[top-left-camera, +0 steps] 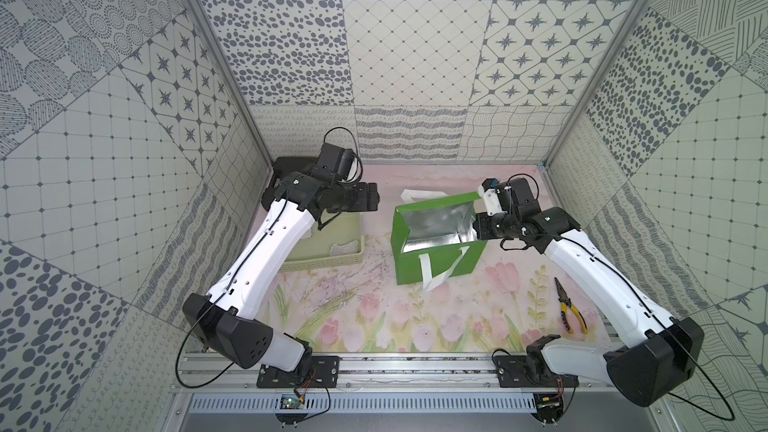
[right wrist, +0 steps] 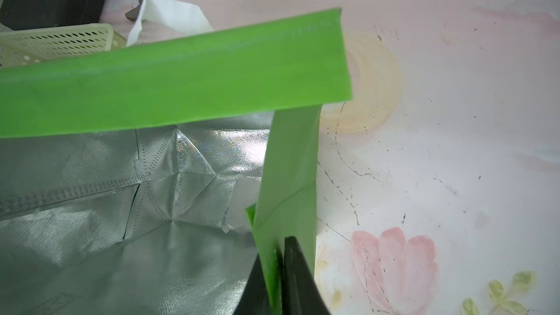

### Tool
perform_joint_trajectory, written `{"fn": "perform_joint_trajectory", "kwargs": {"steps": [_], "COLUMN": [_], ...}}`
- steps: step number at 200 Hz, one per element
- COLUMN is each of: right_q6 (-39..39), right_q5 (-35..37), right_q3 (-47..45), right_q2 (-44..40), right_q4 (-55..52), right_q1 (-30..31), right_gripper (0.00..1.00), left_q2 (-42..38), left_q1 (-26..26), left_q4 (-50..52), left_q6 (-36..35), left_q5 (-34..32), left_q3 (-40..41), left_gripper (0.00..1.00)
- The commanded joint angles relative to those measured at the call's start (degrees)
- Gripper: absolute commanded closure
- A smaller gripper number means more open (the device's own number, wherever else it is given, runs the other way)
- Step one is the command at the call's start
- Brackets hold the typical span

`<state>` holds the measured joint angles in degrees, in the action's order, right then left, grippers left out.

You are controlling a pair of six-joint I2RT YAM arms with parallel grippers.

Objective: Place the ice pack in the delivery bag
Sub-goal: Adjust the ice pack in the bin.

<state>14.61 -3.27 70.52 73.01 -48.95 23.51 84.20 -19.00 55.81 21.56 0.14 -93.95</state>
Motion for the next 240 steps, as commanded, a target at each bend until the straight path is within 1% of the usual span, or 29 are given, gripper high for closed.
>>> {"fn": "perform_joint_trajectory", "kwargs": {"steps": [1,16,24,35,58,79,99,132,154,167,196,206,222,240], "right_q6": [0.37,0.35,0.46,0.43,0.53,0.64,0.91,0.97,0.96,0.96,1.03,1.04,0.88,0.70], "right_q5": [-1.32,-1.44,-1.43,-1.47,-1.44,-1.12,-0.89,-0.51,-0.07,0.17,0.26,0.07,-0.09,-0.30], "right_q3": [1.81,1.99,2.07,2.08,2.08,1.84,1.62,1.64,1.54,1.47,1.29,1.37,1.64,1.90], "right_q2": [0.77,0.99,0.95,0.99,0.92,0.57,0.31,0.20,-0.09,-0.15,0.36,0.65,1.45,2.04], "right_q4": [2.17,2.11,2.11,2.12,2.06,2.02,2.07,1.52,1.15,0.98,1.09,1.05,1.10,1.18], "right_q1": [0.31,0.27,0.39,0.39,0.39,0.40,0.40,0.38,0.40,0.40,0.35,0.38,0.40,0.40], "right_gripper": [0.87,0.87,0.87,0.87,0.86,0.86,0.86,0.86,0.86,0.85,0.85,0.85,0.85,0.84], "left_q2": [-2.08,-0.83,0.28,2.18,7.60,12.86,17.00,24.83,28.45,29.11,29.48,29.32,28.55,26.44], "left_q1": [10.22,15.47,17.77,20.73,25.67,28.25,28.42,28.58,28.58,28.58,27.70,26.54,23.83,20.50], "left_q4": [1.54,-0.09,-1.06,-3.33,-7.67,-8.88,-11.13,-12.07,-12.92,-14.38,-17.36,-18.40,-19.31,-19.62], "left_q6": [5.72,6.57,7.03,6.88,7.37,9.41,8.78,4.96,2.78,2.29,2.26,2.00,1.24,0.85], "left_q5": [-2.64,-1.87,-2.29,-1.59,0.16,0.39,-0.43,-5.62,-6.91,-5.75,1.53,3.73,5.39,5.23], "left_q3": [8.25,11.98,13.51,15.30,17.00,15.75,14.33,9.98,8.20,8.61,11.19,12.40,14.09,15.69], "left_gripper": [0.09,0.07,0.03,0.03,0.02,0.01,0.01,0.01,0.01,0.01,0.01,0.01,0.02,0.03]}}
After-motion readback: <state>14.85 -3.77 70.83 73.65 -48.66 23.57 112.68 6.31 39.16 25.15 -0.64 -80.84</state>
